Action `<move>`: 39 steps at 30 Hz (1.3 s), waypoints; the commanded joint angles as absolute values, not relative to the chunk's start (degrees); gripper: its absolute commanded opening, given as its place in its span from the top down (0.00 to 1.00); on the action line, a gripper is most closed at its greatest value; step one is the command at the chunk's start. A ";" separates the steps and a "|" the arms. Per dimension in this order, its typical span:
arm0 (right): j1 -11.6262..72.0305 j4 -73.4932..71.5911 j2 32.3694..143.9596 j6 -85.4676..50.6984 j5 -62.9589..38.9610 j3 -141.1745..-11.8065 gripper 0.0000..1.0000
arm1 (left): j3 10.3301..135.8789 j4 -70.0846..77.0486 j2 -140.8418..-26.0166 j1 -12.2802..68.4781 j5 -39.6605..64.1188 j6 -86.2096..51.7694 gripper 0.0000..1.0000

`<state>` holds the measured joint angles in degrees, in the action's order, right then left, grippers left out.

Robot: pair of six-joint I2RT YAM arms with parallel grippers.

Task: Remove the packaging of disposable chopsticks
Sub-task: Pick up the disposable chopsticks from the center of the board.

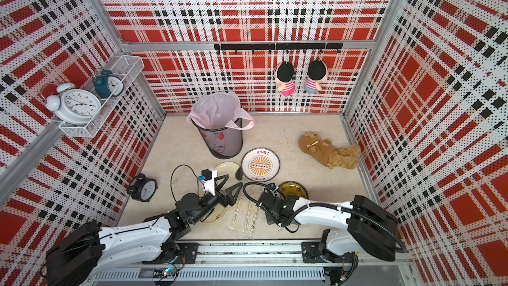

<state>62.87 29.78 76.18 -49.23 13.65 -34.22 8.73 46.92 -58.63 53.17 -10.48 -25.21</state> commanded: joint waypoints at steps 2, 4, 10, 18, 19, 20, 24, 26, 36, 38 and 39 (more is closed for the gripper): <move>62.77 30.98 73.60 -48.12 14.19 -33.68 0.95 | 9.14 50.31 -59.90 52.65 -7.23 -24.51 0.02; 62.75 30.26 72.64 -47.84 14.17 -33.07 0.96 | 9.13 50.79 -60.36 52.56 -7.10 -24.77 0.02; 62.80 28.13 68.72 -46.04 14.81 -31.61 0.97 | 8.72 54.32 -61.84 52.39 -5.97 -25.21 0.02; 61.07 16.44 63.60 -41.21 13.89 -27.46 0.98 | 7.82 64.35 -66.08 47.79 6.20 -29.17 0.00; 60.71 15.25 63.40 -40.68 13.42 -26.79 0.98 | 7.60 65.48 -66.59 47.24 7.34 -29.72 0.01; 60.35 14.15 63.17 -40.02 13.27 -26.32 0.98 | 7.56 65.98 -67.00 47.03 7.70 -29.66 0.02; 58.78 5.47 60.88 -35.92 12.45 -23.57 0.98 | 7.71 68.47 -69.08 47.71 7.08 -28.53 0.03; 57.33 0.41 59.83 -33.83 10.83 -22.22 0.99 | 8.06 70.26 -70.37 47.77 8.00 -28.68 0.03; 51.71 -16.98 55.29 -22.24 -0.63 -18.51 1.00 | 7.04 77.00 -69.45 46.91 9.01 -28.17 0.09; 51.52 -19.00 53.31 -20.30 -2.88 -18.03 1.00 | 7.16 76.47 -68.35 47.11 8.19 -27.10 0.09; 51.50 -20.09 52.20 -19.35 -4.04 -17.77 1.00 | 7.12 76.46 -67.86 47.11 8.11 -26.75 0.09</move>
<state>51.94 -12.56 54.96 -24.38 0.93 -18.22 7.75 74.15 -69.38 46.96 8.67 -28.77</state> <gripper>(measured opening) 0.071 0.910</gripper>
